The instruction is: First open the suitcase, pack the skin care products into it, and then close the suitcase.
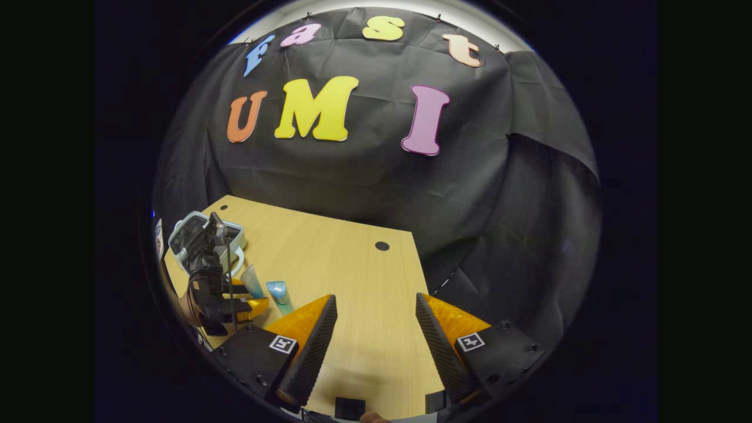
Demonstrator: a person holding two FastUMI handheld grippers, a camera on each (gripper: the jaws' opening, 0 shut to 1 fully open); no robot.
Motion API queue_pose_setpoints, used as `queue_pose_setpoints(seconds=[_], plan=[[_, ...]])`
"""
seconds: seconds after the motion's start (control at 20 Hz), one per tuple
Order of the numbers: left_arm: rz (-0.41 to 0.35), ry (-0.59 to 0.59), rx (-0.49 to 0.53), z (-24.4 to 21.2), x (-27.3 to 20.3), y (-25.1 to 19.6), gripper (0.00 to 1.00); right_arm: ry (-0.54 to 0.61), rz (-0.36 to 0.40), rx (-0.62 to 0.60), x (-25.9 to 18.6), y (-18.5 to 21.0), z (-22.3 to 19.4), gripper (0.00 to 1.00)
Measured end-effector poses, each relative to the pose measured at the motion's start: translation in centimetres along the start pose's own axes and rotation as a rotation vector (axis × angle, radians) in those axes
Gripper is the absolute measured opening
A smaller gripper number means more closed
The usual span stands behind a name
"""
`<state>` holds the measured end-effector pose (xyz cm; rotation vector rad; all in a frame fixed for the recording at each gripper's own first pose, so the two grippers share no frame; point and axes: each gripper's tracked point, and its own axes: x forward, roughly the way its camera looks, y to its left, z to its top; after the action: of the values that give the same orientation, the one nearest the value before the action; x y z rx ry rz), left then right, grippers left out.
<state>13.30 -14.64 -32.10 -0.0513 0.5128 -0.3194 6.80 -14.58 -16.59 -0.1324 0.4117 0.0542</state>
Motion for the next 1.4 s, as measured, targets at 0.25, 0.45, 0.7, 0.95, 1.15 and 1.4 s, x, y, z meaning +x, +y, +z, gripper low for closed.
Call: queue_pose_setpoints(seconds=[0.25, 0.45, 0.7, 0.95, 1.15, 1.4], plan=[[-0.014, 0.004, -0.011, 0.0, 1.5, -0.2, 0.58, 0.050, -0.018, 0.024, 1.5, -0.1, -2.4, 0.80], [-0.024, 0.010, -0.025, 0.7, 0.8, -0.6, 0.41, 0.106, 0.008, 0.040, 2.7, 2.1, -4.9, 0.80], [-0.055, 0.005, 0.004, 3.4, -5.9, -0.6, 0.40, 0.100, 0.187, 0.087, 5.1, 10.2, -6.3, 0.80], [0.002, 0.038, 0.013, 4.1, -13.6, 3.6, 0.39, 0.109, 0.243, 0.087, 9.0, 16.5, -8.5, 0.80], [0.098, 0.046, -0.081, 3.5, -17.2, 8.9, 0.40, 0.124, 0.252, 0.106, 12.3, 19.5, -9.8, 0.80], [0.221, 0.062, -0.135, 2.5, -19.4, 15.1, 0.39, 0.157, 0.209, 0.133, 15.0, 20.5, -10.0, 0.58]])
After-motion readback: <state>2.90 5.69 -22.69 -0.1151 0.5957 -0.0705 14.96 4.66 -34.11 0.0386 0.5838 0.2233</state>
